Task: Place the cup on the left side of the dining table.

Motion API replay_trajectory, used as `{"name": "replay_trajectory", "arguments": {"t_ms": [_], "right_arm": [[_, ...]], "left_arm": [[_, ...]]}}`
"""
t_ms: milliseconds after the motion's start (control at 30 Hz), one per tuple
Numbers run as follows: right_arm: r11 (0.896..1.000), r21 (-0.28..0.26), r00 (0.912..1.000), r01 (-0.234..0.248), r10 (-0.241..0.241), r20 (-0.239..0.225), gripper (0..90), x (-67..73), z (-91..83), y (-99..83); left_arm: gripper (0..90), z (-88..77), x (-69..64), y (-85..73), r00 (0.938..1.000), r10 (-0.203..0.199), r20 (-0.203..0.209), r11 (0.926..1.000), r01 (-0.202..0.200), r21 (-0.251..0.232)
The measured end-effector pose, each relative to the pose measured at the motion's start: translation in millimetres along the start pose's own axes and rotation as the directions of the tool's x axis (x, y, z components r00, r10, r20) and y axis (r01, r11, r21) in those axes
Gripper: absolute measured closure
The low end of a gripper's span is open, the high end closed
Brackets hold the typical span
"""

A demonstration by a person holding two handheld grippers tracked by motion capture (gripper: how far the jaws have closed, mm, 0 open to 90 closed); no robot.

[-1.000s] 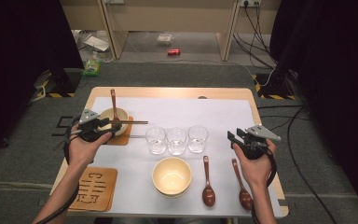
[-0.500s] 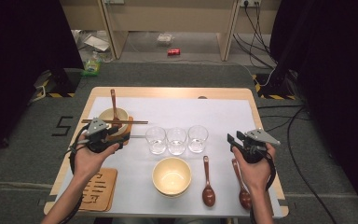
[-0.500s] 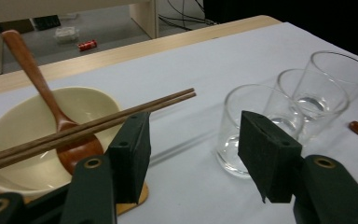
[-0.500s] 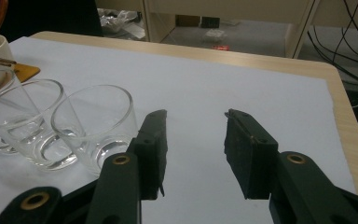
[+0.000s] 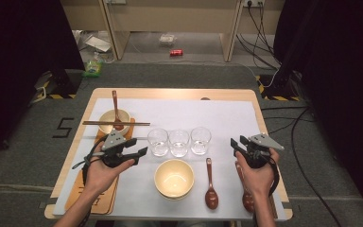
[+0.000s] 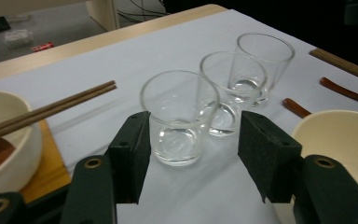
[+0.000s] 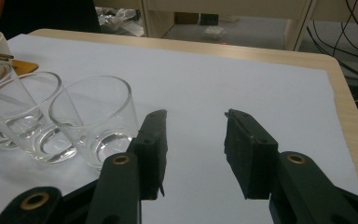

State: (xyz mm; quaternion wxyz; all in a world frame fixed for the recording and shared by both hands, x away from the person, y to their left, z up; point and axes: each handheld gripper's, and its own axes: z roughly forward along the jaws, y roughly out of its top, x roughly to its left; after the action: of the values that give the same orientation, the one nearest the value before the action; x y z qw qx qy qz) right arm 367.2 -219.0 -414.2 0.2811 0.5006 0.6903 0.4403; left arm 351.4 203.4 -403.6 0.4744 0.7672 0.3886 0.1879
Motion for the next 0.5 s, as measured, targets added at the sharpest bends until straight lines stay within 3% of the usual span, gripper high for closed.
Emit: {"name": "replay_trajectory", "arguments": {"t_ms": [500], "right_arm": [[1.0,0.006,1.0,-0.007,0.007,0.0,58.8,0.7,0.8,-1.8]], "left_arm": [[45.7,18.3,-32.8,-5.9,0.9921,0.032,0.121,0.9976,-0.039,0.057]]}}
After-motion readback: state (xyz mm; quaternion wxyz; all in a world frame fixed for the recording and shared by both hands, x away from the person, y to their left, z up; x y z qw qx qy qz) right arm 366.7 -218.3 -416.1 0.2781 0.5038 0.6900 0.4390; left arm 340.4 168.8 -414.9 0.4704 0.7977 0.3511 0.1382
